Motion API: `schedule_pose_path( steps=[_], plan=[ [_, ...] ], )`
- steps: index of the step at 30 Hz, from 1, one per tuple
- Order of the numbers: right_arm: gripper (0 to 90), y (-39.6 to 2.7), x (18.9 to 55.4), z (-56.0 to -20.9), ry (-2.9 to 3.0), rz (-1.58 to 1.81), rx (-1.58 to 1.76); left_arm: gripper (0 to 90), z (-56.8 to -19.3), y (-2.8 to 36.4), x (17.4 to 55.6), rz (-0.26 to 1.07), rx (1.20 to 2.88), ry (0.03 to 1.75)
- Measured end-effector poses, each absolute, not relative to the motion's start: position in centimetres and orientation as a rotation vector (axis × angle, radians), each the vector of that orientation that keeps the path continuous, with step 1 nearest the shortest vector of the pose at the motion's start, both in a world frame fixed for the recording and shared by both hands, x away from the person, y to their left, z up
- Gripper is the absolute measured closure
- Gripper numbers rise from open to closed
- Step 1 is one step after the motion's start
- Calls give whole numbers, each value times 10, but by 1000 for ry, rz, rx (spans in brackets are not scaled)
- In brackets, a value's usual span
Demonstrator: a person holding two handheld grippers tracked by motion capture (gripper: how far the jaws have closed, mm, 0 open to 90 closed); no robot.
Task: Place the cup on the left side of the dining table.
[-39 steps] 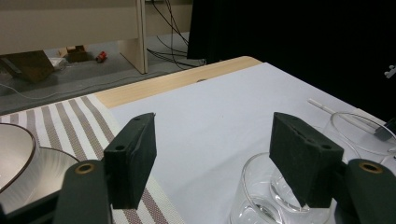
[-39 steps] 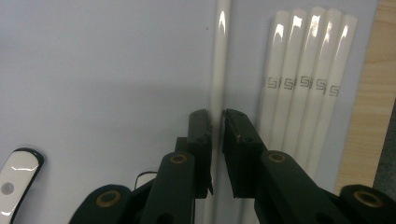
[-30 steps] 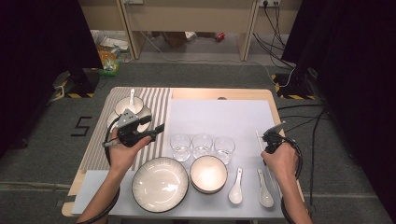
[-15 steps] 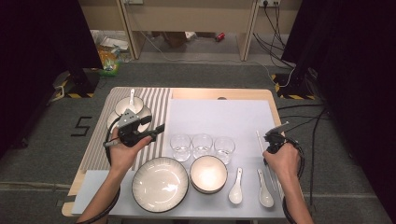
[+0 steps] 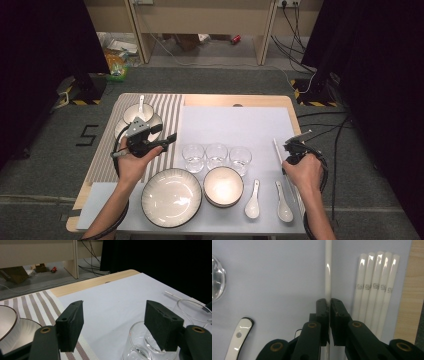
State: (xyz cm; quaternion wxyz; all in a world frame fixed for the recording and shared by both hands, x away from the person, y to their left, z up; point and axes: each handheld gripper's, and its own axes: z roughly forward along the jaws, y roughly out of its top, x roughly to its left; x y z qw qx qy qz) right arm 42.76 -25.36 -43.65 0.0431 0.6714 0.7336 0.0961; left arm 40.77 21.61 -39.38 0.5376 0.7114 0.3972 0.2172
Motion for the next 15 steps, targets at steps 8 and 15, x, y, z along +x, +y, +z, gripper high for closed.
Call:
schedule_pose_path(
  steps=[8, 15],
  plan=[
    [859, -250, 420, -421, 2214, 398, 1994, 313, -394, 215, 408, 508, 1690, 943],
    [859, -246, 411, -407, 2179, 506, 1930, 312, -393, 213, 410, 504, 1689, 941]
  ],
)
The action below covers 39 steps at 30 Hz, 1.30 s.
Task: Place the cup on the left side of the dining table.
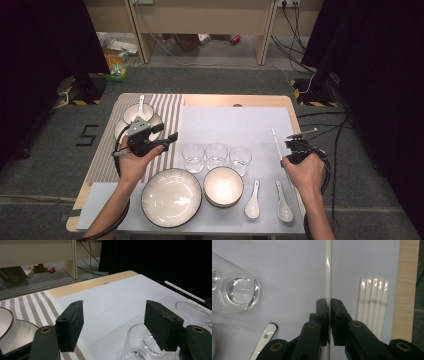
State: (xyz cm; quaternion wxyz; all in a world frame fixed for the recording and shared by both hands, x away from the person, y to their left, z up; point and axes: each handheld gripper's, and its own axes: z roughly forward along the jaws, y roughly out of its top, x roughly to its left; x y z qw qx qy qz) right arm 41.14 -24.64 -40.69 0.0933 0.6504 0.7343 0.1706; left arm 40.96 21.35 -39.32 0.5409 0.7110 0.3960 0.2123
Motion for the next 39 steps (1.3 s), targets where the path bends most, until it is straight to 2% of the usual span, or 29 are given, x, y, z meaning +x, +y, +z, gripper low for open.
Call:
schedule_pose_path(
  steps=[20, 39],
  plan=[
    [859, -236, 390, -383, 2045, 800, 1765, 313, -387, 208, 416, 498, 1671, 927],
    [859, -226, 381, -370, 1964, 921, 1641, 309, -381, 203, 420, 490, 1659, 908]
  ],
)
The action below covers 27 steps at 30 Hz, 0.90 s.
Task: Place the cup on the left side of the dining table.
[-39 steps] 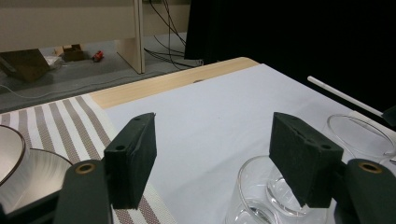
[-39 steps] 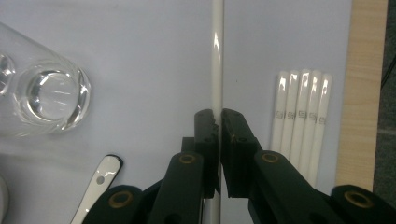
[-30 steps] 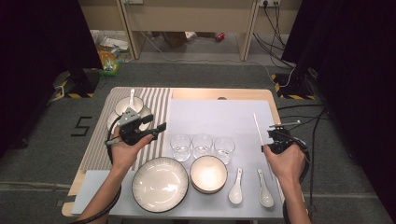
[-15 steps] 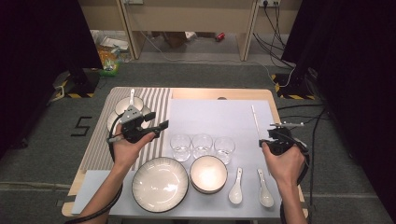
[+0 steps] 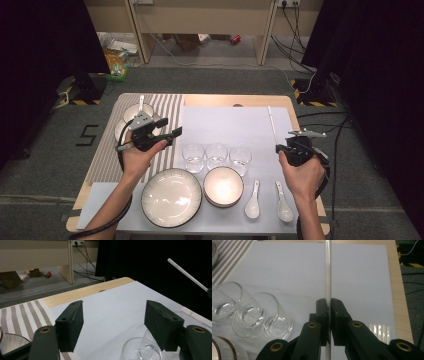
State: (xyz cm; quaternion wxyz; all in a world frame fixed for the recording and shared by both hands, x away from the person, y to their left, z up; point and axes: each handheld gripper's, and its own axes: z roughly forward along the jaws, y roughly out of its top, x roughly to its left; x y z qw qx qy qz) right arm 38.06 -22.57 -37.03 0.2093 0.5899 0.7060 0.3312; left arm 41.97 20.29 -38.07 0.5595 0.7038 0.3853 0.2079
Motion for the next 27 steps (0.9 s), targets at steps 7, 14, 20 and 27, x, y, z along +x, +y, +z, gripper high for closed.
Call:
schedule_pose_path(
  steps=[7, 14, 20, 27],
  plan=[
    [859, -222, 377, -367, 1928, 972, 1599, 307, -378, 200, 421, 489, 1660, 900],
    [859, -217, 374, -365, 1908, 1011, 1561, 307, -377, 198, 424, 483, 1657, 898],
    [859, -212, 372, -362, 1889, 1042, 1522, 307, -375, 197, 425, 481, 1656, 894],
    [859, -208, 375, -358, 1868, 1075, 1495, 306, -372, 194, 427, 479, 1655, 886]
  ],
)
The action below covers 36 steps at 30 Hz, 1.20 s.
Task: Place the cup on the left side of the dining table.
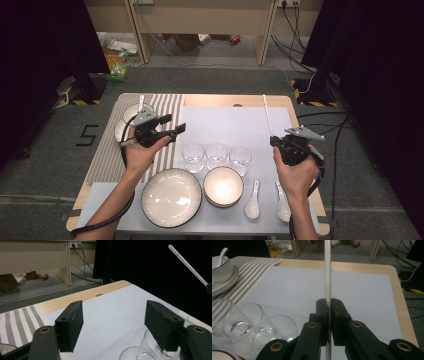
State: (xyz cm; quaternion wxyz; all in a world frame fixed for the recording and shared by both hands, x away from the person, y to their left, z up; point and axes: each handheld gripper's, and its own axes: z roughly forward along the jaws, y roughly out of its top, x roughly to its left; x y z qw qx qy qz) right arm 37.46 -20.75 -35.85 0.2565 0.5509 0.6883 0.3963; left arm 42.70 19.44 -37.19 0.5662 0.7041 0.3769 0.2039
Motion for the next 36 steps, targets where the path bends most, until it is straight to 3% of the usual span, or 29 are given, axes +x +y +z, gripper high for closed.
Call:
schedule_pose_path(
  steps=[36],
  plan=[
    [858, -192, 381, -361, 1808, 1183, 1358, 306, -363, 173, 443, 432, 1656, 853]
  ],
)
